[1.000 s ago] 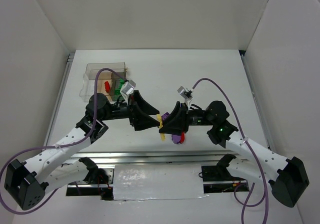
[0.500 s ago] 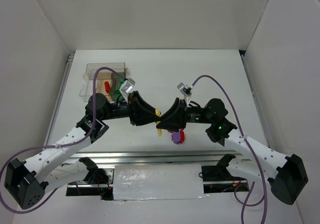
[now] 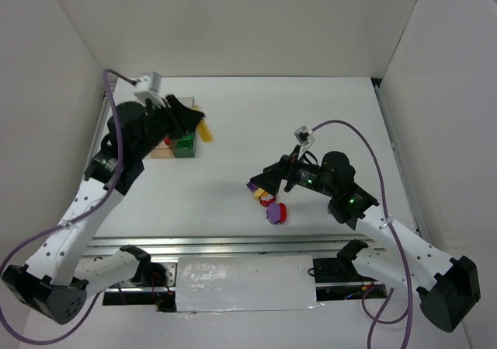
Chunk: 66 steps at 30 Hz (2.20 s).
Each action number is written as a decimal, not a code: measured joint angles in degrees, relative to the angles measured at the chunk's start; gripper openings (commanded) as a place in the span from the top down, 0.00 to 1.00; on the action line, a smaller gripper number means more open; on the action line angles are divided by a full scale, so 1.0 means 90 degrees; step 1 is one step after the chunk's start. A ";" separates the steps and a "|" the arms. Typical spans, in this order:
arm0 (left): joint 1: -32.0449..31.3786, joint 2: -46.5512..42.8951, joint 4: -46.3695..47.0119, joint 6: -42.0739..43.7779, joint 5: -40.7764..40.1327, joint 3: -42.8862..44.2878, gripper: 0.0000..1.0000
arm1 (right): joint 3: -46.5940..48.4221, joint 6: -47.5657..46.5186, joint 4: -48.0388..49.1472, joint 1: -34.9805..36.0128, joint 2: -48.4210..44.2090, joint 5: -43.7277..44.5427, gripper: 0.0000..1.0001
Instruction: Sort the legos into containers by color
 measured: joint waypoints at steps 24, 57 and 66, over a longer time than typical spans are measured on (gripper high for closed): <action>0.3315 0.5508 -0.2113 0.0865 -0.5265 0.3351 0.66 | -0.0500 -0.0199 -0.1129 -0.0134 -0.0622 0.0794 0.00; -0.1396 0.2803 -0.1506 0.1246 -0.2608 0.0969 0.01 | 0.0175 0.0143 -0.3492 -0.0177 -0.1073 0.3553 0.00; -0.2033 0.3908 -0.1569 0.1591 -0.2018 0.0515 0.07 | 0.0121 0.0168 -0.4248 -0.0199 -0.1914 0.3847 0.00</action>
